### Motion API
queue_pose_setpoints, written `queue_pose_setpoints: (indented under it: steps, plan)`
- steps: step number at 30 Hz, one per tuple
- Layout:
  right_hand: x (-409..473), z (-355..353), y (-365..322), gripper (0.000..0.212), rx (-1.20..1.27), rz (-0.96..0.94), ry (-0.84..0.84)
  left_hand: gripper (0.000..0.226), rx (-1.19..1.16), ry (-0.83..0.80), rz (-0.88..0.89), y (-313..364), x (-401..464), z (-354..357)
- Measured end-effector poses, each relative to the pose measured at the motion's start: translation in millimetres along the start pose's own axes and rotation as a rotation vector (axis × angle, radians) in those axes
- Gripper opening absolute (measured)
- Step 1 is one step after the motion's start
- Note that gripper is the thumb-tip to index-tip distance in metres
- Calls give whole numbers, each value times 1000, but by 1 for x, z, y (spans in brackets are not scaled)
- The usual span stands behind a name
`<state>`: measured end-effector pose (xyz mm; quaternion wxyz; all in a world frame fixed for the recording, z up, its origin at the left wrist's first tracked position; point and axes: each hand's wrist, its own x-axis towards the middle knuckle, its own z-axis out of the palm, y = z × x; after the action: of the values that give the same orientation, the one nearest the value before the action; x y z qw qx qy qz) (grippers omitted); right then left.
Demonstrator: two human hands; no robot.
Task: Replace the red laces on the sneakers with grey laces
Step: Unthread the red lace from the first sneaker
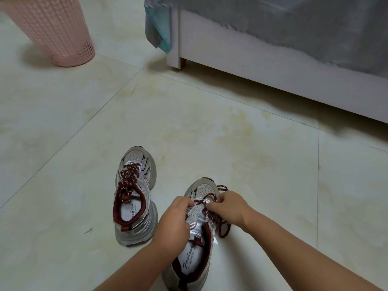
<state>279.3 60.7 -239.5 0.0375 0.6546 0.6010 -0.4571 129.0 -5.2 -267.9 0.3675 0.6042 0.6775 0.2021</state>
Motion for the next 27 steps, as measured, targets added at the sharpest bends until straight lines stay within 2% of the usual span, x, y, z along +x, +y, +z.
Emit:
queue_pose_setpoints:
  steps: [3, 8, 12, 14, 17, 22, 24, 27]
  plan:
    - [0, 4, 4, 42, 60, -6, 24, 50, 3, 0, 3, 1, 0, -1]
    - [4, -2, 8, 45, 363, 93, 140, 49, 9, -12, 3, 0, -1, -1]
    - [8, -10, 5, 37, 258, 91, 345, 50, 6, -15, 3, 0, -1, 1]
    - [7, -13, 2, 35, 139, 32, 371, 51, 0, -19, 6, 0, 0, 2]
    - [6, -10, 1, 35, 86, 24, 202, 49, -13, -4, 2, -2, 0, 3]
    - [-3, -9, 8, 30, 491, 231, -169, 50, -14, 7, -3, -1, 1, 3]
    - [-5, -4, 11, 33, 530, 232, -184, 51, -12, 5, -9, -1, 0, 3]
    - [-1, 2, 11, 39, 494, 161, -12, 51, -2, 1, -8, 0, 0, 3]
